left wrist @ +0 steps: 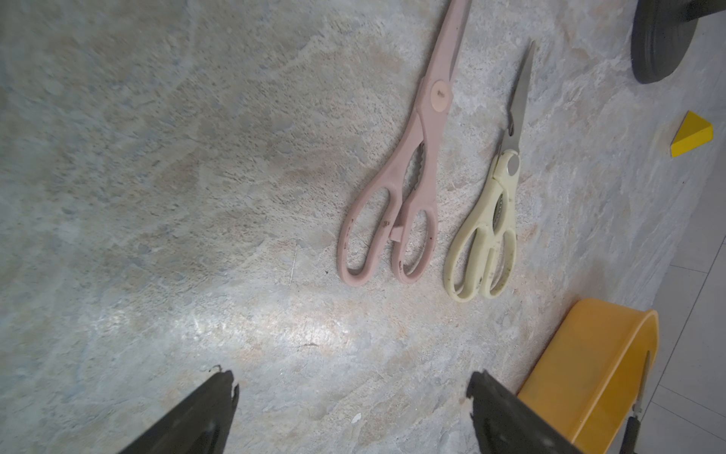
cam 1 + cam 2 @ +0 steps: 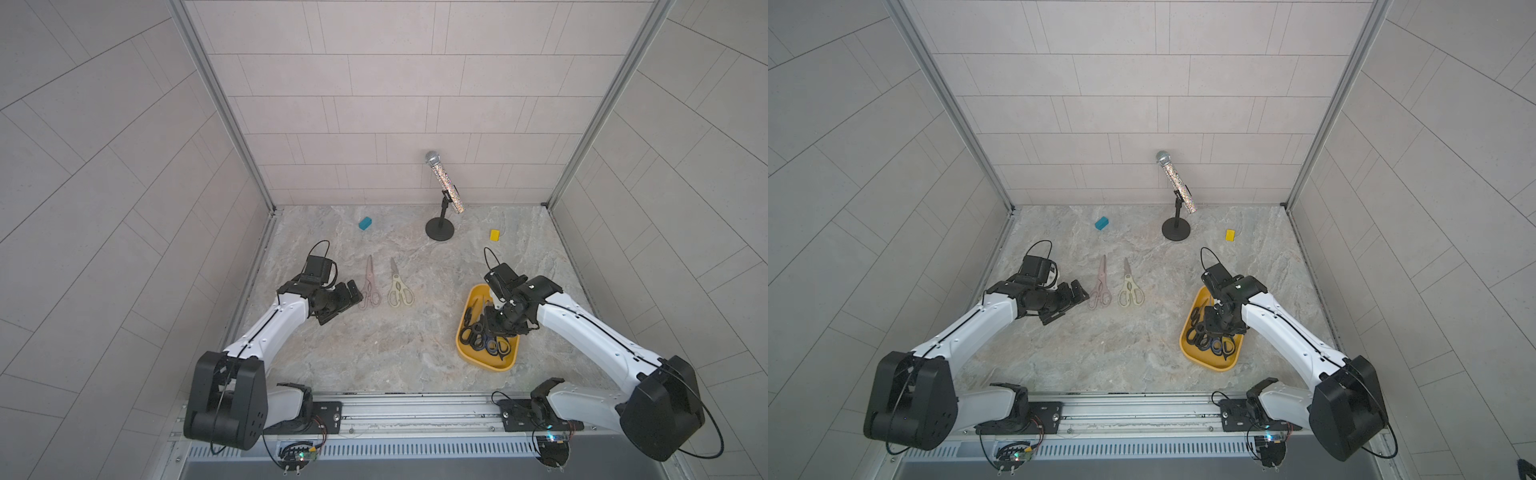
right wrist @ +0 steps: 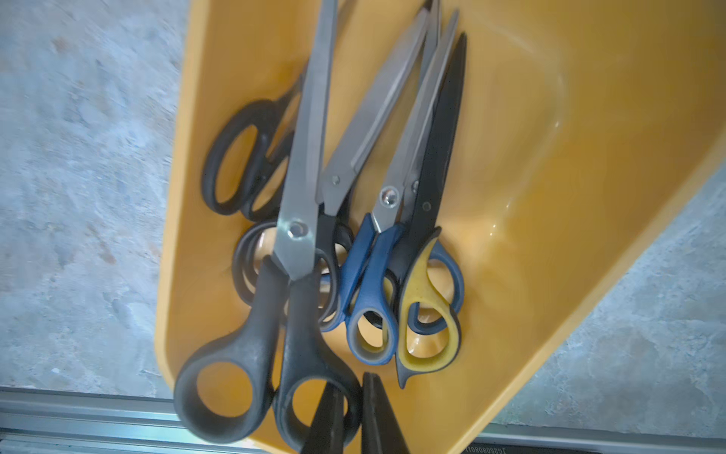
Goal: Take the scissors out of the storage box
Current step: Pick up the scissors from the storage box, then place the scissors at the center of the board.
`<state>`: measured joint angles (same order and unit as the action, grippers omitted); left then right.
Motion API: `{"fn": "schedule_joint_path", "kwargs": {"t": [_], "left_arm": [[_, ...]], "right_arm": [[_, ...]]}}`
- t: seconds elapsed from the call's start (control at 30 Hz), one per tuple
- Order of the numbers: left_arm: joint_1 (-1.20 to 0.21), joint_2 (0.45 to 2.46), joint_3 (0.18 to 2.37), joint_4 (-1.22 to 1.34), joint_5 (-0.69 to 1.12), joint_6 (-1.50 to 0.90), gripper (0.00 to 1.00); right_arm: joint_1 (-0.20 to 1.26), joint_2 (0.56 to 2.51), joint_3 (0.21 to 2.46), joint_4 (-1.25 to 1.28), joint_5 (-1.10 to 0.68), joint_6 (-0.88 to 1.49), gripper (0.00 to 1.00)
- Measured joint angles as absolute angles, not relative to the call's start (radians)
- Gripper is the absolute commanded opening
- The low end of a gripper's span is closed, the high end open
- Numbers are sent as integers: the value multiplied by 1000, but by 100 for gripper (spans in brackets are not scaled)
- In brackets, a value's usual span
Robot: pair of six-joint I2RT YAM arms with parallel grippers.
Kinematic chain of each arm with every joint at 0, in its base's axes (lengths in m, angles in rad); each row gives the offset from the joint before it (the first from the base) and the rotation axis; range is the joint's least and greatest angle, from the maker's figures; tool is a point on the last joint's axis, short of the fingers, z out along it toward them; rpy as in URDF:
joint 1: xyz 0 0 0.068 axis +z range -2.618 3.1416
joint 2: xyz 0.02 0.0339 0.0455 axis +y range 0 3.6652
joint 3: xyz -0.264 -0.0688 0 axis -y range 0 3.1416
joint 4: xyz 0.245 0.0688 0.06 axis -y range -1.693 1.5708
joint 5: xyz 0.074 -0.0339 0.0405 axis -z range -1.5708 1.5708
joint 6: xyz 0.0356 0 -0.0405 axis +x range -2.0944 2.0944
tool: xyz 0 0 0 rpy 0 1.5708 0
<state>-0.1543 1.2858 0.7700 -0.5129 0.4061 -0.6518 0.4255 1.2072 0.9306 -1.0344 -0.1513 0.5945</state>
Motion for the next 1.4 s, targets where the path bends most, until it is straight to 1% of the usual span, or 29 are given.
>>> {"fn": "schedule_joint_path", "kwargs": {"t": [0.1, 0.2, 0.53, 0.8, 1.23, 1.27, 1.3, 1.4], "left_arm": [[-130, 1297, 765, -492, 430, -667, 100], [-108, 1304, 756, -478, 447, -682, 100], [-84, 1287, 736, -487, 448, -677, 100], [-80, 1267, 736, -523, 432, -654, 100], [-79, 1264, 734, -533, 425, -646, 100], [-79, 1264, 734, -534, 424, -645, 100], [-79, 1264, 734, -535, 424, -642, 100], [-79, 1264, 734, -536, 422, -637, 100]], "right_arm": [[430, 1229, 1001, -1012, -155, 584, 0], [440, 1299, 1085, -968, -165, 564, 0], [498, 1679, 1341, -825, -169, 471, 0], [539, 1882, 1401, -789, -145, 444, 0], [550, 2017, 1439, -736, -92, 434, 0], [550, 2022, 1443, -734, -87, 431, 1], [550, 2026, 1447, -733, -82, 428, 4], [550, 2039, 1462, -732, -70, 422, 15]]}}
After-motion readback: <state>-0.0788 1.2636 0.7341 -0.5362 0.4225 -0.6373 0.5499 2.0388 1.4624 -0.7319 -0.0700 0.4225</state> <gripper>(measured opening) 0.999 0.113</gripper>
